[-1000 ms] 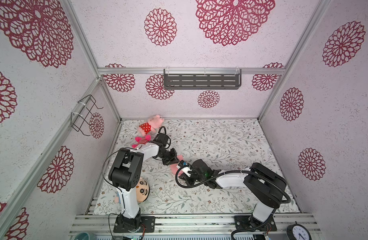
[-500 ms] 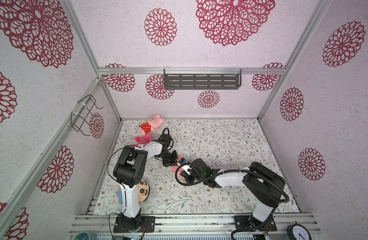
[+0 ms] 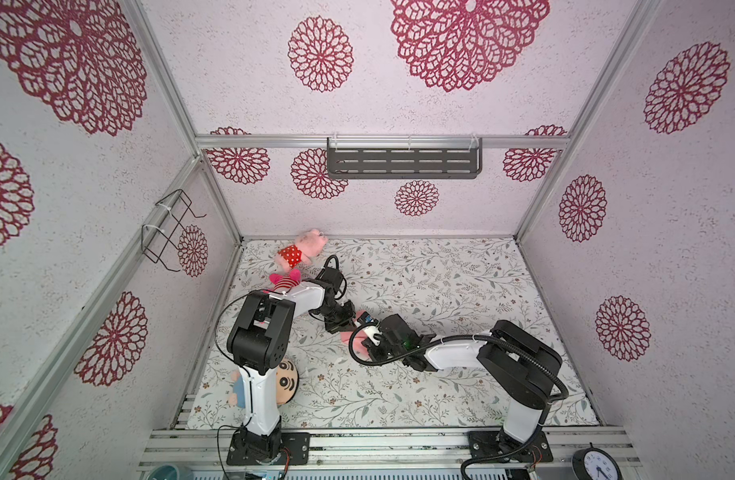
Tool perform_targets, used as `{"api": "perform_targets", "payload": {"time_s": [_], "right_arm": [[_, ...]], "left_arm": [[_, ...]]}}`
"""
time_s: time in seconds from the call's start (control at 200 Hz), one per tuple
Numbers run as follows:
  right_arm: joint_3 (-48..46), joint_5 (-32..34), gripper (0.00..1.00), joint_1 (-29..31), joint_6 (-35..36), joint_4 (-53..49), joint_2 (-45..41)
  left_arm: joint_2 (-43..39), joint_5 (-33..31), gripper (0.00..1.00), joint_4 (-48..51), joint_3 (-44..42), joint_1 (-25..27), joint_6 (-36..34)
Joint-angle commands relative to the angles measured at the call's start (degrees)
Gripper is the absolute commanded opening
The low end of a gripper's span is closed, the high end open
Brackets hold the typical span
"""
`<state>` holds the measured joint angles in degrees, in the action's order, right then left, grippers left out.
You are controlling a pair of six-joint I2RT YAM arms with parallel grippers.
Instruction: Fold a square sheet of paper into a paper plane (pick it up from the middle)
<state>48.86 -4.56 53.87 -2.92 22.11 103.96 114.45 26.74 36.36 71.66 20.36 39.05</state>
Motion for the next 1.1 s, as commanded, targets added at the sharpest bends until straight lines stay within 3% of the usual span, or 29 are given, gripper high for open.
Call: {"api": "perform_targets", "payload": {"time_s": [0.0, 1.096], "right_arm": [[1.6, 0.3, 0.0, -0.7, 0.4, -0.7, 0.5], [3.7, 1.3, 0.0, -1.2, -1.0, -3.3, 3.3]], "left_arm": [[2.6, -1.9, 0.01, 2.0, -0.3, 0.5, -1.0], [2.6, -1.3, 0.01, 1.5, -0.6, 0.6, -0.6]]}}
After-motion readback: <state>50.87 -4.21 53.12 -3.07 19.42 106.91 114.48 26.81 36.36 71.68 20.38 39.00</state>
